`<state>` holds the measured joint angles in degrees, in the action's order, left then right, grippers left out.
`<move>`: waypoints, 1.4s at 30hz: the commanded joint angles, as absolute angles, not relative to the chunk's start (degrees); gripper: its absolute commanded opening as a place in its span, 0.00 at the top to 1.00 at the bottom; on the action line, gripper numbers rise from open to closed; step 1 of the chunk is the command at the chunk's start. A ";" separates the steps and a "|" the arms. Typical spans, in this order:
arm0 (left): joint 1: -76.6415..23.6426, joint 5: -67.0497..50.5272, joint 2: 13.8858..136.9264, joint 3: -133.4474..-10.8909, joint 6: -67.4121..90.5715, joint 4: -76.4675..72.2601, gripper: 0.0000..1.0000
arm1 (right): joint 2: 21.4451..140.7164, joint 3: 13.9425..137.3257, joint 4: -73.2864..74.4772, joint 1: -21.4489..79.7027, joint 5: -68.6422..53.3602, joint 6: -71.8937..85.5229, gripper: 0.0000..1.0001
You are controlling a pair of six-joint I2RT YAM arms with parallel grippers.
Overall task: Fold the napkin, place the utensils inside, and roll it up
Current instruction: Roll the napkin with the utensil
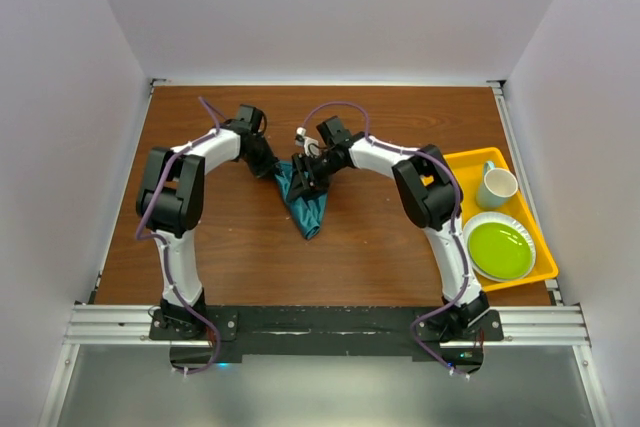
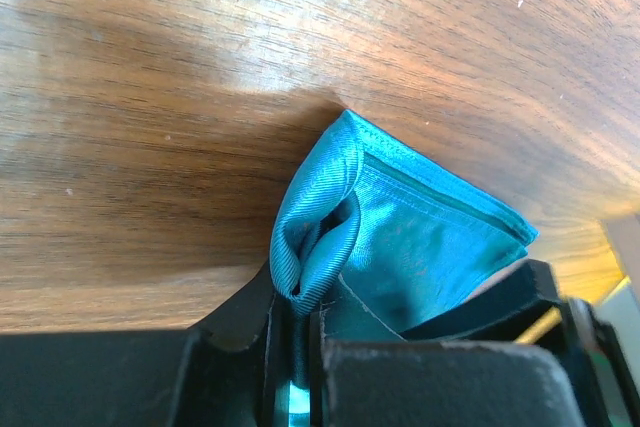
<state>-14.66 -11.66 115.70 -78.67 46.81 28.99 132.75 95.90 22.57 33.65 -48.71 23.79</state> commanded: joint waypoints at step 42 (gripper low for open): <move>-13.97 -12.92 120.50 -81.21 54.14 45.18 1.00 | 120.24 87.89 18.46 58.01 17.31 3.78 0.27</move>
<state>-14.28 -15.35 117.67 -81.67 54.13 40.23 121.51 88.31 19.57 57.80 18.83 2.63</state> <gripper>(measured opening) 0.093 0.658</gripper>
